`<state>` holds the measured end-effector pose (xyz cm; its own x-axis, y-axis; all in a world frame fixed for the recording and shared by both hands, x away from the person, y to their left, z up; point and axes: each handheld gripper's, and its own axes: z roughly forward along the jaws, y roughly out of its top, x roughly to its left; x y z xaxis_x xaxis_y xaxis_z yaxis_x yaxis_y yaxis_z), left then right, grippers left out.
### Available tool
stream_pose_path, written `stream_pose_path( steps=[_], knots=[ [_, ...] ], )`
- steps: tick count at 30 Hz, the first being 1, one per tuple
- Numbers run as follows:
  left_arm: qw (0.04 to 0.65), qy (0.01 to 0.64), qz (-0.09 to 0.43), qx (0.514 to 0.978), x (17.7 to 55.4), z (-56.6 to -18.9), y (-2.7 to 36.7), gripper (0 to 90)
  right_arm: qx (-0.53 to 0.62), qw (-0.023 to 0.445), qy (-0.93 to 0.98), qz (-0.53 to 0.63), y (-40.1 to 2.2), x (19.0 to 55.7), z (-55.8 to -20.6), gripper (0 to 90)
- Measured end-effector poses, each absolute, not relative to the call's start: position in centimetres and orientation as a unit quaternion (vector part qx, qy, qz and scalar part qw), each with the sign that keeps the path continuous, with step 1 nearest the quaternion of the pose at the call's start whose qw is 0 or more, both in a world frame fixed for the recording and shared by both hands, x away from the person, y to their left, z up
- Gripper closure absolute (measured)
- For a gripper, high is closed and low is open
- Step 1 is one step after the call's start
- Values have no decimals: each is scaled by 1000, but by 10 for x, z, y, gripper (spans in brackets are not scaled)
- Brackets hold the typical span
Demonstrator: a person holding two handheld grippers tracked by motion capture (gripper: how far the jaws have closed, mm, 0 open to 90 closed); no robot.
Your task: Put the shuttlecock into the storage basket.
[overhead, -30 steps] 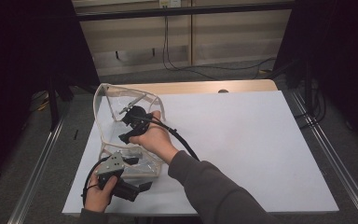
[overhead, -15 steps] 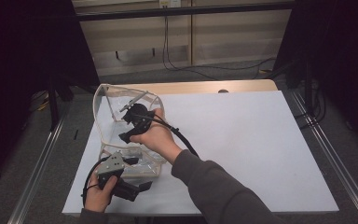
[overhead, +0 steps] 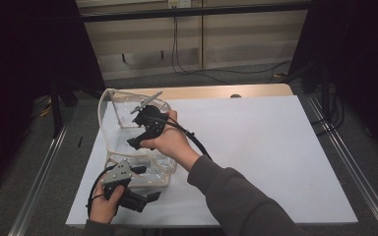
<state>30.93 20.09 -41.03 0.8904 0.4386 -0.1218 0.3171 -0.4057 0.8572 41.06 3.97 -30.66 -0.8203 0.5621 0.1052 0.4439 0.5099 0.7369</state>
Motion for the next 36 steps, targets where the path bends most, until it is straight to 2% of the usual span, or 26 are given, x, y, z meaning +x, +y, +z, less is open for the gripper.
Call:
stream_pose_path(
  steps=[15, 36],
  knots=[
    [494, 226, 65, 837, 309, -410, 200, 17, 270, 52, 862, 426, 20, 403, -295, 64],
    [495, 230, 66, 835, 307, -410, 200, 18, 266, 54, 851, 450, -28, 397, -287, 40]
  ],
)
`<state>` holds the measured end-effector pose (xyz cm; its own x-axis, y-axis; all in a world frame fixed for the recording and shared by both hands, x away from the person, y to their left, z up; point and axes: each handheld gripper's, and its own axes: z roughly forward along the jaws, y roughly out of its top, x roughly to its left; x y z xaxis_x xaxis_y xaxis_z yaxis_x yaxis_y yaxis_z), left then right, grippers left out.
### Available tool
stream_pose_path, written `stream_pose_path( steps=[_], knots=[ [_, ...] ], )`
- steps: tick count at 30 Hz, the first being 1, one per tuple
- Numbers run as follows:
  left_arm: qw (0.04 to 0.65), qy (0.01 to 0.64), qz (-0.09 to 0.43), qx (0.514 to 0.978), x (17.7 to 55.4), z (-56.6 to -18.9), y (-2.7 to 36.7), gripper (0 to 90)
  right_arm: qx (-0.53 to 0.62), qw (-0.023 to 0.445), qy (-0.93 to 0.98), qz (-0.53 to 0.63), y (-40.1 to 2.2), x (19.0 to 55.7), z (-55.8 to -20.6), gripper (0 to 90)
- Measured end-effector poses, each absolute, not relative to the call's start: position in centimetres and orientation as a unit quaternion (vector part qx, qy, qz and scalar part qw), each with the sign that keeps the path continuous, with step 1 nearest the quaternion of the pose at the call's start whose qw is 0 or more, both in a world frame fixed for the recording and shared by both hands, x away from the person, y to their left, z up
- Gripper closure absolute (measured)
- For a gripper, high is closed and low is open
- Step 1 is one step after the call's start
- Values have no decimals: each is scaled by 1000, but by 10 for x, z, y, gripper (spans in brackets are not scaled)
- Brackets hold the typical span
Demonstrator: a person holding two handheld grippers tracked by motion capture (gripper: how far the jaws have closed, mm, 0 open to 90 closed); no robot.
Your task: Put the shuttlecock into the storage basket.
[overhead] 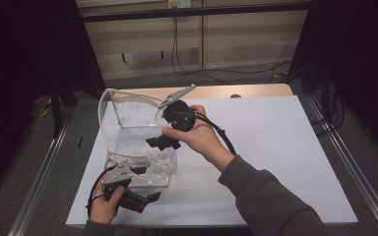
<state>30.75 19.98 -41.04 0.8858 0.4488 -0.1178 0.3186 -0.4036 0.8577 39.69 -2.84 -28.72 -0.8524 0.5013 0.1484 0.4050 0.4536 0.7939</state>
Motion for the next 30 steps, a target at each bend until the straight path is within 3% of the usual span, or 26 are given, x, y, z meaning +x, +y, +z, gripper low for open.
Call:
stream_pose_path(
  steps=[30],
  knots=[
    [492, 229, 68, 837, 306, -410, 200, 19, 271, 53, 839, 469, -104, 379, -312, 40]
  ],
)
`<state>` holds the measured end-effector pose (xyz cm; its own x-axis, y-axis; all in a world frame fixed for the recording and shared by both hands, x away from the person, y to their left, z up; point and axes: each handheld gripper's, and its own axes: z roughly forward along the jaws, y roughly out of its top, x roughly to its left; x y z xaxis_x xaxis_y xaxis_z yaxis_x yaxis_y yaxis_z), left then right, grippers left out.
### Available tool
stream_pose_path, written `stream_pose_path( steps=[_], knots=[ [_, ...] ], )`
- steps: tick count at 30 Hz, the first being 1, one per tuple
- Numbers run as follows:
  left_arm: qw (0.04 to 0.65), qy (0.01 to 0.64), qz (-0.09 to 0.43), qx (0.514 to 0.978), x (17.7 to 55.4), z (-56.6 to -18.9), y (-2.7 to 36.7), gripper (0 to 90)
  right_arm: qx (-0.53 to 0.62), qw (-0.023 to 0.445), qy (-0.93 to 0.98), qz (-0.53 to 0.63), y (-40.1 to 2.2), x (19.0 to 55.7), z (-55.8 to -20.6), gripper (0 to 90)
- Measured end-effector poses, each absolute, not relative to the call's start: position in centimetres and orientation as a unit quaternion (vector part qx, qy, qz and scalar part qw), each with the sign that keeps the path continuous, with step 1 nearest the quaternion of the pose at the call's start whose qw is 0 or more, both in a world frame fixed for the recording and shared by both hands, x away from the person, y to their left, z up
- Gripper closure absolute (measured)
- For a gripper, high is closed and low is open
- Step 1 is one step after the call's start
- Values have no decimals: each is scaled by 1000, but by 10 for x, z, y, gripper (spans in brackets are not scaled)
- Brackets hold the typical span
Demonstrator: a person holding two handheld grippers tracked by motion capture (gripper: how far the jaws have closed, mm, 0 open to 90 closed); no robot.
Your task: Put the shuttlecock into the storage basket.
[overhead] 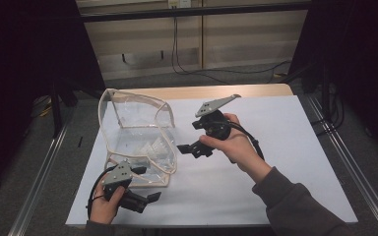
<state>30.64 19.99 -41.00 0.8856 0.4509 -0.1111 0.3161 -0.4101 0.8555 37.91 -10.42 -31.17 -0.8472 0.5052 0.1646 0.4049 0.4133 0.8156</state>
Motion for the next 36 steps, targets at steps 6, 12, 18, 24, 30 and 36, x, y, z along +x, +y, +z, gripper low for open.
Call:
stream_pose_path(
  steps=[6, 12, 18, 24, 30, 36],
  knots=[
    [491, 229, 70, 837, 306, -410, 200, 20, 274, 53, 839, 467, -115, 375, -322, 40],
    [492, 230, 70, 837, 305, -410, 200, 22, 275, 51, 837, 470, -123, 373, -329, 41],
    [492, 230, 70, 837, 305, -410, 200, 22, 272, 53, 840, 466, -129, 370, -336, 41],
    [492, 230, 70, 837, 305, -410, 200, 22, 268, 52, 840, 469, -136, 366, -343, 42],
    [489, 230, 71, 838, 305, -409, 200, 22, 273, 52, 839, 469, -147, 363, -350, 42],
    [491, 230, 70, 837, 305, -410, 200, 21, 280, 51, 836, 470, -159, 362, -359, 42]
  ],
)
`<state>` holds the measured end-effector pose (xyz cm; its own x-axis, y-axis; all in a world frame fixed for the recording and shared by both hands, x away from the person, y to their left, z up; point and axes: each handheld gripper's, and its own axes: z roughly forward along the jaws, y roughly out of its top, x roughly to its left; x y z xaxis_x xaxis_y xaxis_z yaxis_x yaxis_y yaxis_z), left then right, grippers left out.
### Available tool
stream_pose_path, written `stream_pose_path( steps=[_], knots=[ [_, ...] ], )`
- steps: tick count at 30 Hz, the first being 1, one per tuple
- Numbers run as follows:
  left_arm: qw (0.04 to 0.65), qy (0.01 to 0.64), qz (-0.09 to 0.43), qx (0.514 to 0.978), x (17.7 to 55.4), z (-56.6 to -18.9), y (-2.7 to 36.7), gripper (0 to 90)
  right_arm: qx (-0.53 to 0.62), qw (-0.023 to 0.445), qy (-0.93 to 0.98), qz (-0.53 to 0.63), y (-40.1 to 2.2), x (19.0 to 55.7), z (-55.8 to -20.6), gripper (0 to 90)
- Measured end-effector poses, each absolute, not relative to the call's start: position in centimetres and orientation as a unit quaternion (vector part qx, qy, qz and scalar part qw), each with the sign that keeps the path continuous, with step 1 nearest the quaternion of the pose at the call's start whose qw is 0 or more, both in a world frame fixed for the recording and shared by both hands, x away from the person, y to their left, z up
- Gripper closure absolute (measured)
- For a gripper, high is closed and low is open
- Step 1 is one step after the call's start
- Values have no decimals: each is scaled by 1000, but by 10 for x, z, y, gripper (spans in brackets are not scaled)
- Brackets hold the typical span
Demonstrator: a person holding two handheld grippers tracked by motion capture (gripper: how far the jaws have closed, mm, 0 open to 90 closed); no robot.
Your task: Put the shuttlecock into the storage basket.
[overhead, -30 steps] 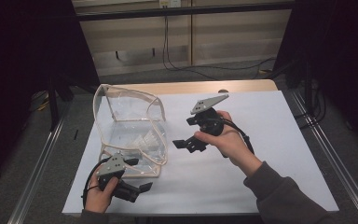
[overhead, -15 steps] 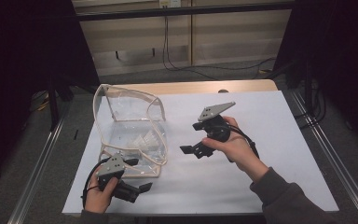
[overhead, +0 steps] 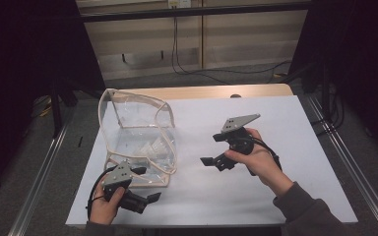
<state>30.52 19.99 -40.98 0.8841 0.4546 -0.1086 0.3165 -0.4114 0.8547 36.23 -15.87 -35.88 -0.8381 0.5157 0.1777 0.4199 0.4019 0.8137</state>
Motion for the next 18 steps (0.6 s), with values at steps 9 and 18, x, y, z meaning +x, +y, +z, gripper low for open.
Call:
stream_pose_path(
  steps=[9, 18],
  knots=[
    [489, 230, 71, 838, 305, -410, 199, 20, 291, 56, 832, 469, -176, 359, -369, 41],
    [490, 231, 71, 838, 305, -410, 199, 19, 299, 57, 827, 472, -191, 354, -379, 41]
  ],
)
